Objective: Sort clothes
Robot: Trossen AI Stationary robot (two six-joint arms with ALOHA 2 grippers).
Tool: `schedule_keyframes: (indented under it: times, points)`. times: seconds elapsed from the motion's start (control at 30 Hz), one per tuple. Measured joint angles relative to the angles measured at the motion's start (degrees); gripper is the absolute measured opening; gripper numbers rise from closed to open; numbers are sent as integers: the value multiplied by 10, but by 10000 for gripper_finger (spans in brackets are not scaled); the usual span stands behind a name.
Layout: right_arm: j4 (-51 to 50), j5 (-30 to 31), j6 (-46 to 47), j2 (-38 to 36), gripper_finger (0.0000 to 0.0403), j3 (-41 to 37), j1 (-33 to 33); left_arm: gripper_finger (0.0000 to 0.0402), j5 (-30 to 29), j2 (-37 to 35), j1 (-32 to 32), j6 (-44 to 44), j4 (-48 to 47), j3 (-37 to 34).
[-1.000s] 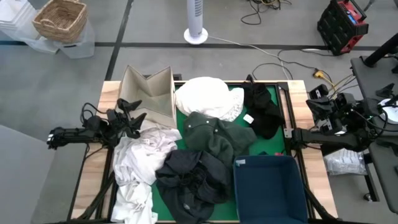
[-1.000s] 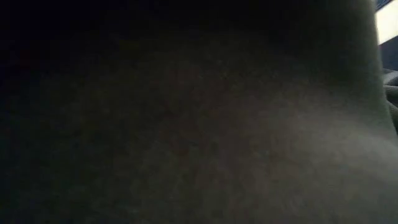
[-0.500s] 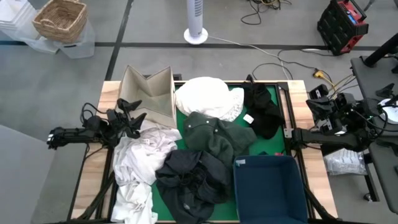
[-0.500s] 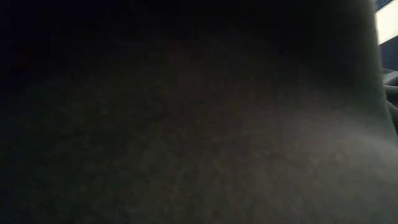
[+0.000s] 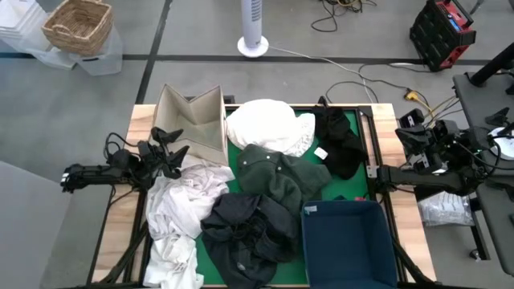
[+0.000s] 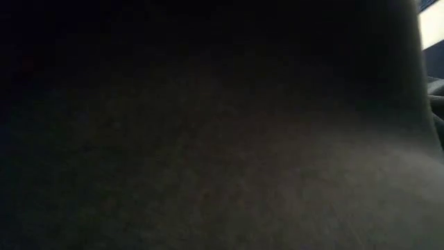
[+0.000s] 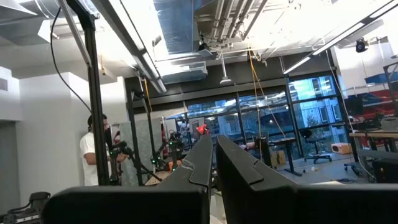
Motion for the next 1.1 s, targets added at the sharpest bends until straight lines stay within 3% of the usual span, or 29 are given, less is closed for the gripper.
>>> schedule_keyframes:
  times: [0.77,1.1]
  points:
    - [-13,4,-45,6,13,0,0,287,0,0,0,-1,0,0]
    - [-62,10,-57,114,13,-9,0,287,32,0,0,-5,-2,0]
